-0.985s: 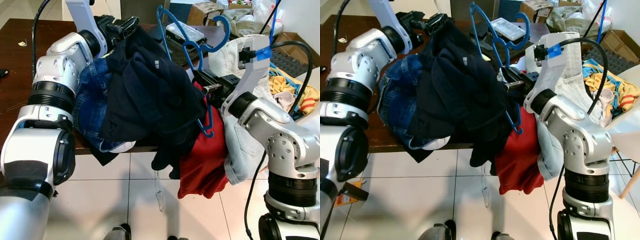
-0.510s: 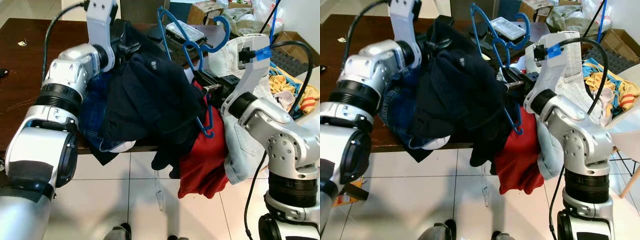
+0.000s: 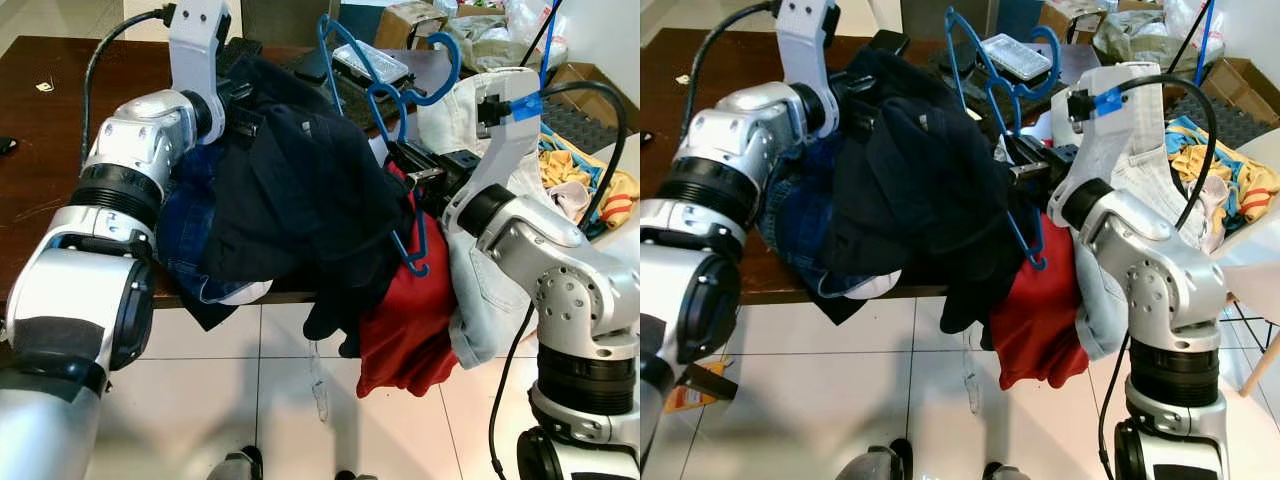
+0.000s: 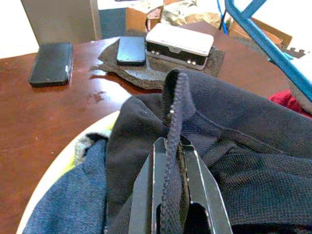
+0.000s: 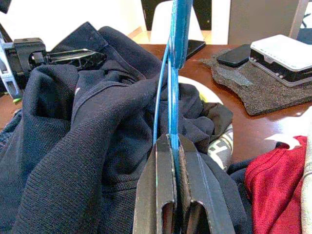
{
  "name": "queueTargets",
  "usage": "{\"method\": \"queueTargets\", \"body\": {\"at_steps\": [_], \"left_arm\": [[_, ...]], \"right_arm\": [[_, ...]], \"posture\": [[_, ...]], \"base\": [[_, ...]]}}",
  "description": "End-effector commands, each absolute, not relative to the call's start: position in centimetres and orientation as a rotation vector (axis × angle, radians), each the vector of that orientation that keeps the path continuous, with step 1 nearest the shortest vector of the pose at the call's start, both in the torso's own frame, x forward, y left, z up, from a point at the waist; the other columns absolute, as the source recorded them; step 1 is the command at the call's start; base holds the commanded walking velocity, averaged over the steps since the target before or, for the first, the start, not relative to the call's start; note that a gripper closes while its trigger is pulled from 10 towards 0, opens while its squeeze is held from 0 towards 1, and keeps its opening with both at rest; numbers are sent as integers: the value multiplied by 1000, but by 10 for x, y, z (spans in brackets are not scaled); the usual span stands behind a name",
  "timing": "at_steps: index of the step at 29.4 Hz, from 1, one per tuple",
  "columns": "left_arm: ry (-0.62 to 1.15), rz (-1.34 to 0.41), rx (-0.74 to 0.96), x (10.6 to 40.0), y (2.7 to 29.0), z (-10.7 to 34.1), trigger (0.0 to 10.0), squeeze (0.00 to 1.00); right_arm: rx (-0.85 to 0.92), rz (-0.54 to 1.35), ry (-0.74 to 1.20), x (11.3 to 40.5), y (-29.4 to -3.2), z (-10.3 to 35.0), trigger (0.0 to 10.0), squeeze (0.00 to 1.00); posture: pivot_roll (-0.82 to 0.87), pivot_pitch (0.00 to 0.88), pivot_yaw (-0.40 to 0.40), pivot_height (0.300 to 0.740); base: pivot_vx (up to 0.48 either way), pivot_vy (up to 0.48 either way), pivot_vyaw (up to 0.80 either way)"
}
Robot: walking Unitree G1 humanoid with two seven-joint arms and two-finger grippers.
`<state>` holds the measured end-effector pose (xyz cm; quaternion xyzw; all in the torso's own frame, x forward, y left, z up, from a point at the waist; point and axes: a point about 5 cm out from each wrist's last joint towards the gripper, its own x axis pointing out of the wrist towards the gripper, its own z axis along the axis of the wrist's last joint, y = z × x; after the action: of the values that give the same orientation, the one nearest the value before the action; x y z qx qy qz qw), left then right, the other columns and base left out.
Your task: Hang hanger
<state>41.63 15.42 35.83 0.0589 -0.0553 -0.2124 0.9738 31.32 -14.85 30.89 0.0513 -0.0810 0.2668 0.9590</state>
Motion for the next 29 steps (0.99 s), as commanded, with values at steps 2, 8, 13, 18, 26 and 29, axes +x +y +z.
{"method": "queueTargets", "body": {"at_steps": [2, 8, 13, 18, 26, 29], "left_arm": [[-259, -459, 138, 408, 154, 388, 0, 0], [-509, -722, 62, 380, 138, 417, 0, 0], [-625, -879, -34, 353, 135, 431, 196, 0], [-709, -985, -115, 317, 130, 426, 9961, 0], [-700, -882, -190, 308, 127, 404, 10000, 0], [-700, -882, -178, 303, 128, 405, 10000, 0]], "right_arm": [[106, 541, -167, 312, -149, 307, 10000, 0], [114, 532, -186, 315, -151, 309, 10000, 0], [136, 520, -209, 317, -152, 311, 10000, 0], [236, 506, -275, 322, -154, 316, 10000, 0], [441, 533, -411, 323, -157, 333, 10000, 0], [478, 569, -453, 321, -158, 339, 10000, 0]], "posture": [[76, 238, -31, 740], [88, 214, -24, 740], [105, 197, -23, 740], [134, 179, -31, 740], [175, 148, -43, 740], [184, 137, -38, 740]], "base": [[0, 0, 0], [0, 0, 0], [0, 0, 0], [0, 0, 0], [0, 0, 0], [-206, 0, 0]]}}
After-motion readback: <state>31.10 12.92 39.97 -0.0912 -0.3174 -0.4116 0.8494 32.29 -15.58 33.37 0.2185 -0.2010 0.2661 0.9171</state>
